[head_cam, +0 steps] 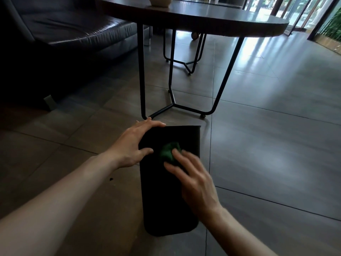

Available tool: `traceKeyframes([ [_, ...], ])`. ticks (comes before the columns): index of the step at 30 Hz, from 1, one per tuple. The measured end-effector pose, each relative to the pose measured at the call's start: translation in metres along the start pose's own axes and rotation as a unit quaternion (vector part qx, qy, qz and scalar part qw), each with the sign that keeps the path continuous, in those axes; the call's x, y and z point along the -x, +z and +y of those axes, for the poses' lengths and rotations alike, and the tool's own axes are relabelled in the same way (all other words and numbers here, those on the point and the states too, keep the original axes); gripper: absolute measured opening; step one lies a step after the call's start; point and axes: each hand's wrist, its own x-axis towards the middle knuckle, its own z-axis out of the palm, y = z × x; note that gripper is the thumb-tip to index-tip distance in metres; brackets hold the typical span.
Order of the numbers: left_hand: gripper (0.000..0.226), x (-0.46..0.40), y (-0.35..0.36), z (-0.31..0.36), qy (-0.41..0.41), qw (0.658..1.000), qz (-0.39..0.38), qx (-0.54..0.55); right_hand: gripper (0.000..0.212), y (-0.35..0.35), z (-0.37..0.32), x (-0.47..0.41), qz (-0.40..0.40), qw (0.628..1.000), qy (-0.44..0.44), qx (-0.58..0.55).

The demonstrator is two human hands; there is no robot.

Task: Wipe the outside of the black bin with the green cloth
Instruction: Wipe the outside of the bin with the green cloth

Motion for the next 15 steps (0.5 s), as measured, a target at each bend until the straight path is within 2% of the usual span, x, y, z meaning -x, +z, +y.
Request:
traceKeyframes([
  [4, 0.08, 0.0, 0.001, 0.0, -0.003, 1.0, -0.002, 0.004, 0.025, 0.012, -0.012, 0.065, -0.051, 0.994, -0.098, 0.014],
  [7, 0.08, 0.0, 0.001, -0.001, 0.002, 1.0, -0.009, 0.003, 0.037, 0.01, -0.02, 0.091, -0.07, 0.99, -0.114, 0.034],
  [10, 0.08, 0.001, 0.0, 0.0, 0.001, 1.0, -0.008, 0.003, 0.028, 0.0, -0.017, 0.096, -0.084, 0.988, -0.124, 0.048],
  [12, 0.08, 0.002, 0.0, 0.001, 0.002, 1.0, -0.007, -0.003, 0.035, -0.017, -0.004, 0.085, -0.042, 0.997, -0.069, 0.013],
  [15, 0.079, 0.006, -0.002, 0.002, 0.004, 1.0, -0.011, 0.0, 0.055, -0.057, 0.029, 0.043, 0.048, 0.991, 0.107, -0.057],
])
